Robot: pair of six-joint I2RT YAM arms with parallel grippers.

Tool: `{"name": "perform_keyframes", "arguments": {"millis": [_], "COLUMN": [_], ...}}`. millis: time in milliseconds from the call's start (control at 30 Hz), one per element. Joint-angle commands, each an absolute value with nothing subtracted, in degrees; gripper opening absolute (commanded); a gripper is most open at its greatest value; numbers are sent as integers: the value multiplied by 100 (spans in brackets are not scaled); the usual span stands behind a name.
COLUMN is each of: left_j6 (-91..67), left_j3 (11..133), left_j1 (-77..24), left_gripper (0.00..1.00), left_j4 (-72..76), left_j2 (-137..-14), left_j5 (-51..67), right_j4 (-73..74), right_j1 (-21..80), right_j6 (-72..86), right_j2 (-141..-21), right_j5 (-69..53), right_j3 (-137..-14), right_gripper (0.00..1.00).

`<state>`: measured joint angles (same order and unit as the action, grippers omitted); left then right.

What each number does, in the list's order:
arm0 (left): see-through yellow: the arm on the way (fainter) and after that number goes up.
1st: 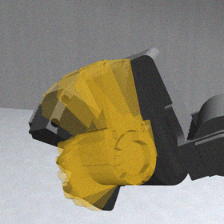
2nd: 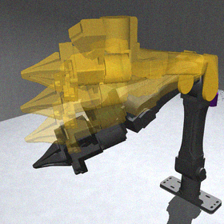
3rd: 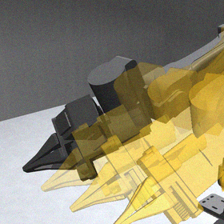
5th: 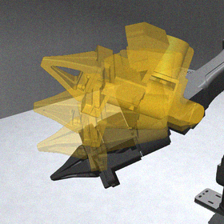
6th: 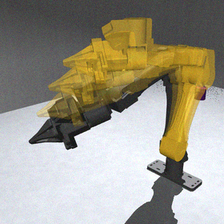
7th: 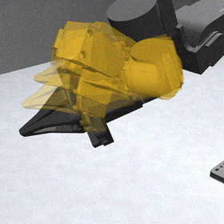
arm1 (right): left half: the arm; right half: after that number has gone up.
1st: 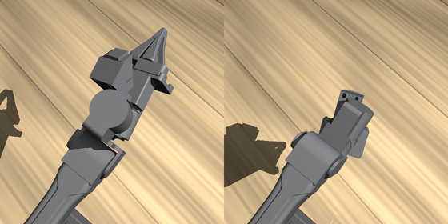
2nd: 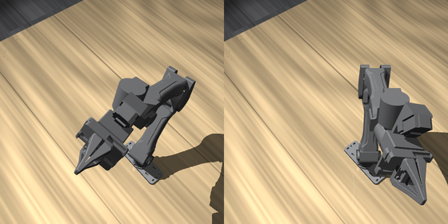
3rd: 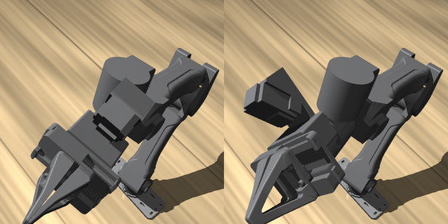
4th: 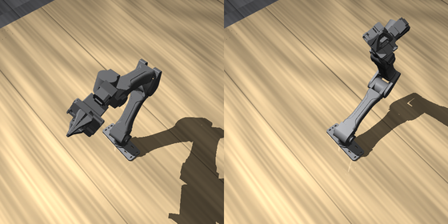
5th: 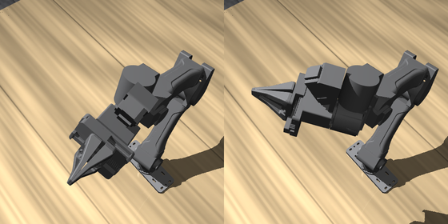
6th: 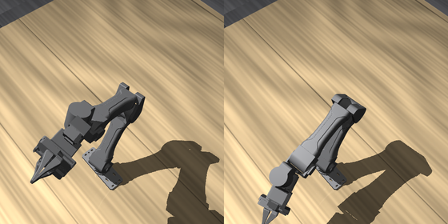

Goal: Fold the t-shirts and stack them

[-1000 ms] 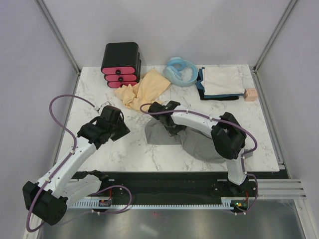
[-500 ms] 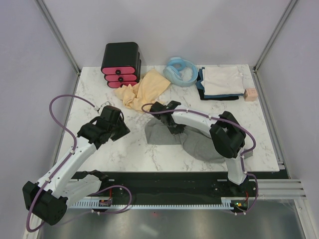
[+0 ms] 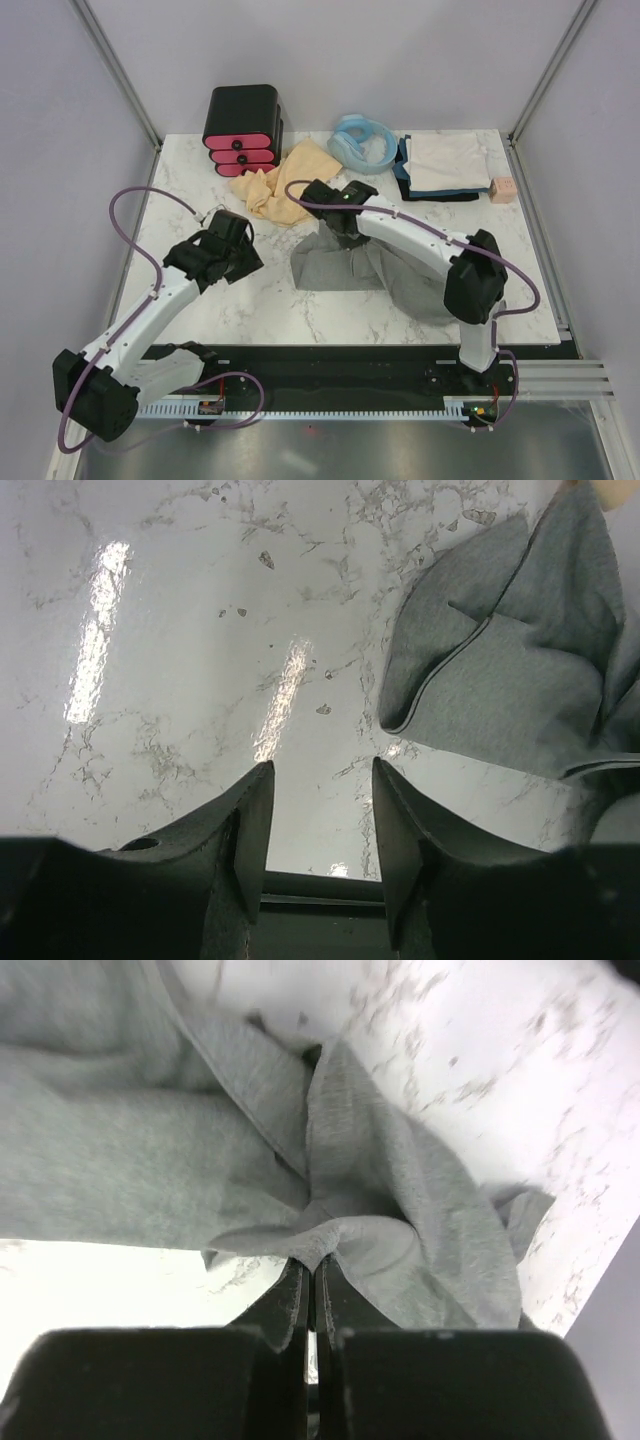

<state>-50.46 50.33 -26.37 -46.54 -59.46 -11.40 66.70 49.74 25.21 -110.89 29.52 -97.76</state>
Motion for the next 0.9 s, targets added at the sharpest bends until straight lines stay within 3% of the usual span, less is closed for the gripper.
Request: {"name": "perform_keyframes", "arguments": {"millis": [0, 233, 633, 867], "left_j6": [-4834, -4852, -4580, -4518], "left_j3": [5343, 5502, 5774, 6318], "left_j1": [-2637, -2637, -2602, -2575], "left_gripper": [51, 53, 53, 54], "left_j4": [-4535, -4500, -4140, -4122], "left_j2": [-6082, -6205, -6574, -6995], "left_j5": [-1134, -1388, -1292, -1371], "right_j4": [7382, 8358, 8358, 8201], "right_j1": [4975, 5018, 5142, 5133], "right_j6": [2479, 2601, 2882, 2673], "right_j2": [-10503, -10459, -8808, -8394], "right_j5": [3436, 3691, 4526, 4229], "right_j3": [-11166, -13129, -13052, -13174], "right_gripper": [0, 0, 0, 0]}}
